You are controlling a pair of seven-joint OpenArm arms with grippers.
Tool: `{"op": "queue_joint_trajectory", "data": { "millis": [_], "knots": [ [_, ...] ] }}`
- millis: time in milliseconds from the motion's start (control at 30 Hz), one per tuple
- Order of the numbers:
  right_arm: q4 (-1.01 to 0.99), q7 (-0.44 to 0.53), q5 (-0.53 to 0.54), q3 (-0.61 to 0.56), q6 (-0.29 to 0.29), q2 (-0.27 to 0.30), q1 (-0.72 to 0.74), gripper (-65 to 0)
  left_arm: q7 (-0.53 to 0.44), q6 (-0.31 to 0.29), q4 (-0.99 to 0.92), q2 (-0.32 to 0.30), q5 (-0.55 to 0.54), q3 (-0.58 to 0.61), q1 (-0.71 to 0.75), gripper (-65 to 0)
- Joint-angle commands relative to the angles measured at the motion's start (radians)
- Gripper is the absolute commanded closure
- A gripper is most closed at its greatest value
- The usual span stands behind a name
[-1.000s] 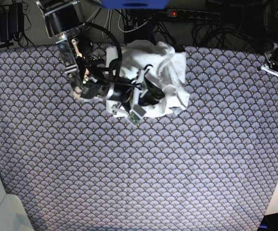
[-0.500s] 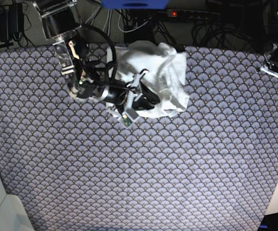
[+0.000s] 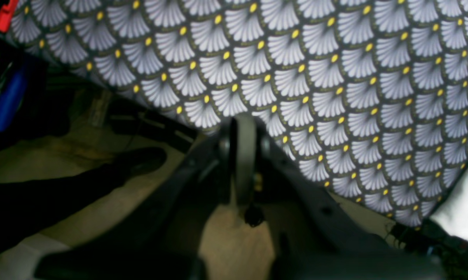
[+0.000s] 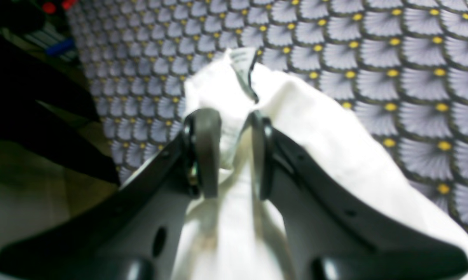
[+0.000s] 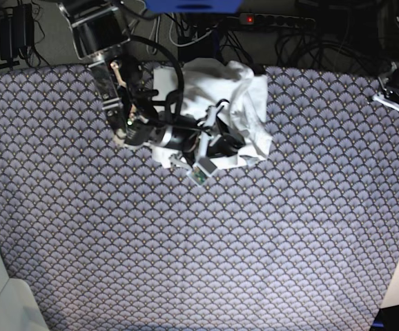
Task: Fold the T-shirt properly
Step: 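Tuck the loose shirt edge under the bundle with the right gripper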
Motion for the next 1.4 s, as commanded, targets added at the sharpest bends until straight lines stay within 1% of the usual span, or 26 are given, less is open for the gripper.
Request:
{"op": "queue_joint_trajectory", "data": {
  "millis": [0,200,333,433,500,567,700,833,900,1000,1200,1267,1367],
  "knots": [
    [0.009,0.031,0.018,-0.019,0.007,-0.013,0.028,-13.2,-0.007,0.002,0.016,-0.019,0.000,-0.012,-0.001,-0.1],
    [-0.071,0.096,0.018,-0.137,0.007,-0.017,0.067,-13.2,-0.005,0.002,0.018,-0.019,0.000,-0.012,-0.001,-0.1],
    [-0.158,0.139,0.018,-0.149,0.007,-0.037,0.084,-13.2,-0.005,0.002,0.018,-0.019,0.000,-0.012,-0.001,-0.1],
    [-0.203,0.163,0.018,-0.149,0.007,-0.040,0.100,-13.2,-0.005,0.002,0.018,-0.019,0.000,-0.012,-0.001,-0.1],
    [-0.172,0.158,0.020,-0.149,0.007,-0.040,0.099,-13.2,-0.005,0.002,0.018,-0.019,0.000,-0.012,-0.001,-0.1],
    [-0.082,0.143,0.020,-0.149,0.007,-0.036,0.087,-13.2,-0.007,0.002,0.018,-0.019,0.000,-0.012,-0.001,-0.1],
    [0.165,0.065,0.018,-0.148,0.007,0.016,0.022,-13.2,-0.007,0.002,0.018,-0.019,0.000,-0.012,-0.007,-0.1],
    [0.286,0.059,0.020,-0.148,0.007,0.085,-0.061,-13.2,-0.007,0.002,0.018,-0.022,0.000,-0.010,-0.009,-0.1],
    [0.293,0.060,0.020,-0.146,0.007,0.113,-0.101,-13.2,-0.008,0.002,0.016,-0.024,0.000,-0.007,-0.010,-0.1],
    [0.293,0.062,0.020,-0.146,0.007,0.136,-0.148,-13.2,-0.008,0.002,0.015,-0.021,0.000,-0.006,-0.026,-0.1],
    [0.270,0.063,0.020,-0.144,0.007,0.147,-0.220,-13.2,-0.008,0.002,0.016,-0.019,-0.003,-0.006,-0.030,-0.1],
    [0.219,0.096,0.020,-0.148,0.007,0.148,-0.226,-13.2,-0.008,0.002,0.016,-0.019,-0.001,-0.006,-0.030,-0.1],
    [0.121,0.188,0.020,-0.149,0.007,0.153,-0.242,-13.2,-0.008,0.002,0.016,-0.019,-0.001,-0.006,-0.029,-0.1]
  ]
}}
